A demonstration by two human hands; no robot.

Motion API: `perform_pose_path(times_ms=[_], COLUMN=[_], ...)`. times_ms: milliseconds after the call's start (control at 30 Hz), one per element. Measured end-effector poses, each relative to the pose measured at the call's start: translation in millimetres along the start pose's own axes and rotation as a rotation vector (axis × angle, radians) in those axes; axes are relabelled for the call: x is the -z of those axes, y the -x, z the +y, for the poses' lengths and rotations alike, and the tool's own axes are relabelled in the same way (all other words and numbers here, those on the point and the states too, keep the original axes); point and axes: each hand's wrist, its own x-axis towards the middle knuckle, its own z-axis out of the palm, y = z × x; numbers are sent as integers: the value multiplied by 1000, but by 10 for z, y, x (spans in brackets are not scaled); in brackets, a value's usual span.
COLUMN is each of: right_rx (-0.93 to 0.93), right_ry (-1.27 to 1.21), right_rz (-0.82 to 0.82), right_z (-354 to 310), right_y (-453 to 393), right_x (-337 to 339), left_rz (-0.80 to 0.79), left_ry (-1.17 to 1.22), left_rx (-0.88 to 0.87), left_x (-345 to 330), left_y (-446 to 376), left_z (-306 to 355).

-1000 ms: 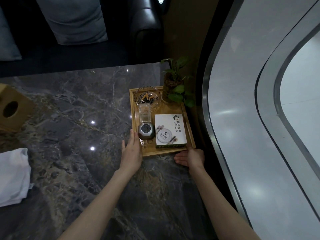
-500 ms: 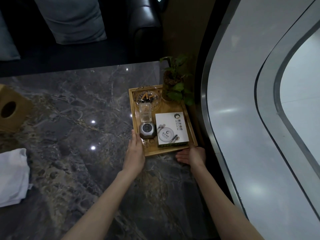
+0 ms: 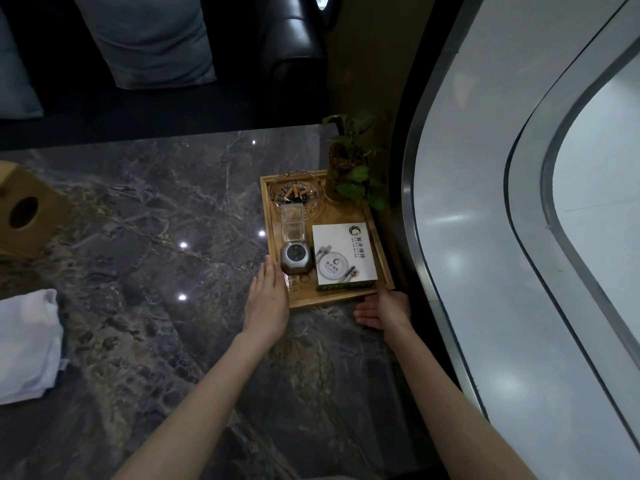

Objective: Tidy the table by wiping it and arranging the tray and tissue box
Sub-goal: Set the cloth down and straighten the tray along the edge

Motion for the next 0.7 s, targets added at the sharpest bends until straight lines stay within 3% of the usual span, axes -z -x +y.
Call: perform_pose_path(times_ms=[167,333,467,700], right_rx=[4,112,205,401], right_ry=[80,366,484,773], right_rz=[-22,-108,-238,-369], right_z=[20,140,105,-103], right_y=[87,319,492,757], right_x=[22,-144,-506,-1450], left_rz=[-50,-98,-65,26], left_ry=[5,143,286,315], left_rx=[-3,-13,-5,144], left_x=[110,256,473,1042], left_y=[18,85,213,326], left_z=[-8,-153,-349,-1135])
